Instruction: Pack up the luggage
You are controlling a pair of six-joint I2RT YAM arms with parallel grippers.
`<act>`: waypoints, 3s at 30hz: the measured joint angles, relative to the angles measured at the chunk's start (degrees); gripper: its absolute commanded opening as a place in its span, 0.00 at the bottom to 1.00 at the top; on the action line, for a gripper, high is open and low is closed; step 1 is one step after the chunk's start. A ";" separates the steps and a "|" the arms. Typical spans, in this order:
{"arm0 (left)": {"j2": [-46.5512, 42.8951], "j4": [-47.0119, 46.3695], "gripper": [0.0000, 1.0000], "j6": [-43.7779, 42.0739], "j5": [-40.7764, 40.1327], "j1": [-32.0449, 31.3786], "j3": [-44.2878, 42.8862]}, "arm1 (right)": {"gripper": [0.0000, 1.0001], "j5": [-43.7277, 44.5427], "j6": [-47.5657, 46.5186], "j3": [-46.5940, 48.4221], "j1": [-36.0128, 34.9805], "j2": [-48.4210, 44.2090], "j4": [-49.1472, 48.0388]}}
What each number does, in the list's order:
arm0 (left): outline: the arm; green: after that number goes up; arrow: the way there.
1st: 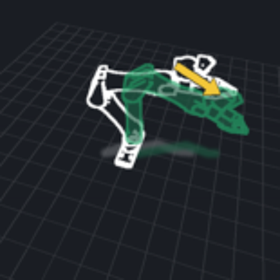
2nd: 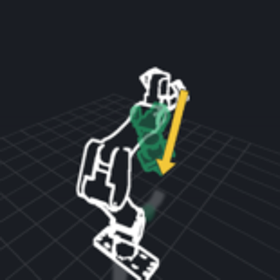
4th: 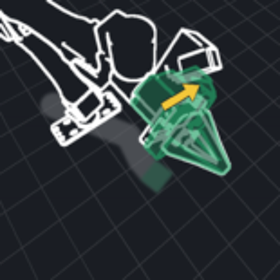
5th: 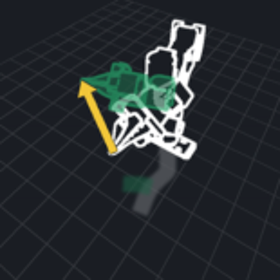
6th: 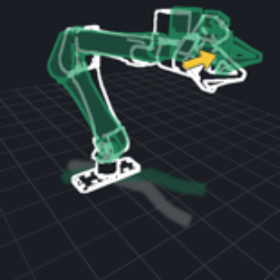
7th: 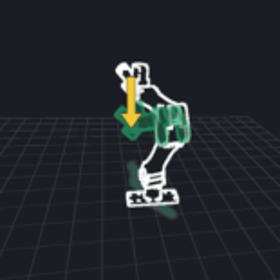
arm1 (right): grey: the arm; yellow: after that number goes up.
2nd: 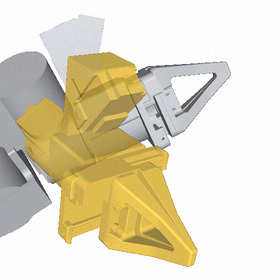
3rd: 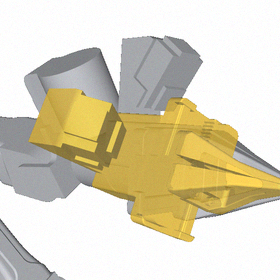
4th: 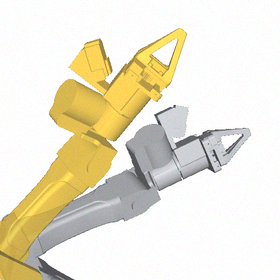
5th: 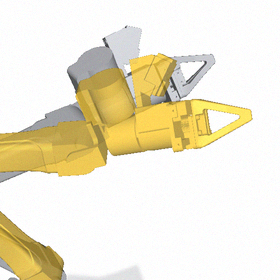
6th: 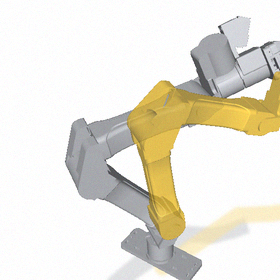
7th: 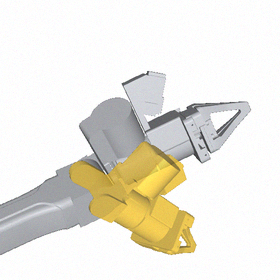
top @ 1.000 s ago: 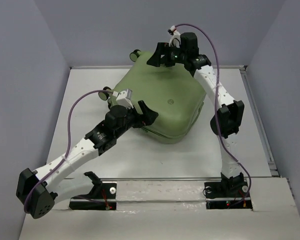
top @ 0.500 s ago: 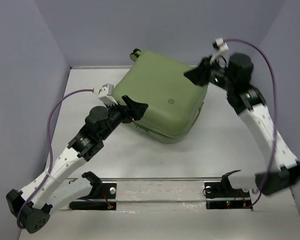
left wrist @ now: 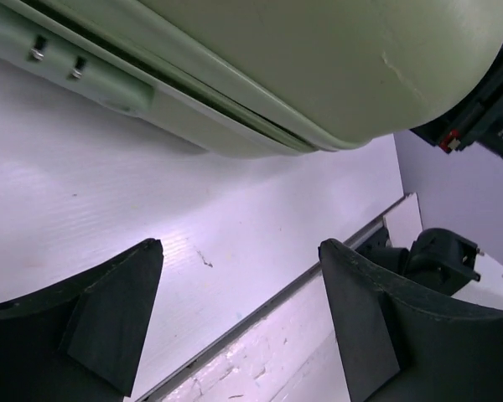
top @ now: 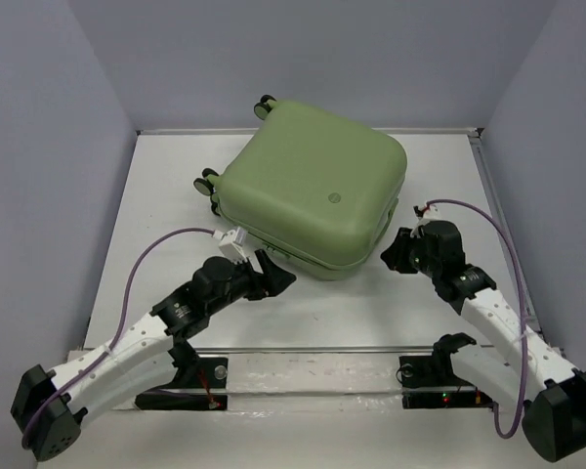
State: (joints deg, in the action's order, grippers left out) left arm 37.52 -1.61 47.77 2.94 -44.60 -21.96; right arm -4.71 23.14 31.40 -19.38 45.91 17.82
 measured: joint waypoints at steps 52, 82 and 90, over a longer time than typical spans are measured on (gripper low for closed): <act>19.39 -16.00 0.86 4.04 -13.33 -9.31 -4.02 | 0.50 -21.55 -16.83 -2.27 -6.21 23.82 -34.62; 23.39 -9.73 0.85 -2.36 -16.59 -8.94 -12.00 | 0.07 -22.58 -7.87 -11.10 -11.26 12.13 -49.29; 25.40 -9.86 0.85 -2.71 -16.44 -8.92 -13.55 | 0.20 -7.28 -7.39 -12.15 -16.33 10.19 -40.04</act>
State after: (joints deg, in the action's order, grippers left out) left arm 62.92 -11.46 45.06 -13.50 -53.52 -35.51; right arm -11.99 15.75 19.25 -35.70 56.10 -22.22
